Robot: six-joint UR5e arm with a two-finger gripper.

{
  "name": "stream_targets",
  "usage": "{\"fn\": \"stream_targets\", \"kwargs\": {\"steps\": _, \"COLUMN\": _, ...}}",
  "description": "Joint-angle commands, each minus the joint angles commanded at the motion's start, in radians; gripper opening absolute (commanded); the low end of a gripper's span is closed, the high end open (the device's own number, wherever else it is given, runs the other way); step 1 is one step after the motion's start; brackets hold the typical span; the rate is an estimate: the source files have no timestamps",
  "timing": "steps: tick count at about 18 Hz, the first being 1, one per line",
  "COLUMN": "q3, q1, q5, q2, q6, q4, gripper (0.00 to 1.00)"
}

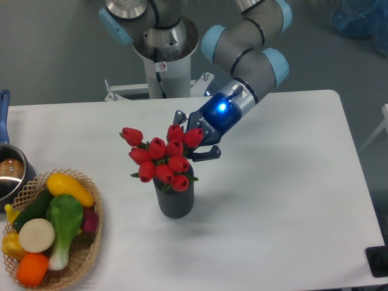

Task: Insert the flowers into the vase
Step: 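Lower the tulip stems down into the dark grey vase, then open the gripper to release the tulips in the vase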

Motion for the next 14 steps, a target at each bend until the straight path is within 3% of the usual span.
{"fn": "stream_targets", "kwargs": {"steps": 3, "q3": 0.0, "q1": 0.0, "q5": 0.0, "q2": -0.002, "q6": 0.003, "q4": -0.002, "gripper": 0.4}}
{"fn": "stream_targets", "kwargs": {"steps": 14, "q3": -0.003, "q1": 0.012, "q5": 0.012, "q2": -0.005, "q6": 0.005, "q4": -0.002, "gripper": 0.52}}
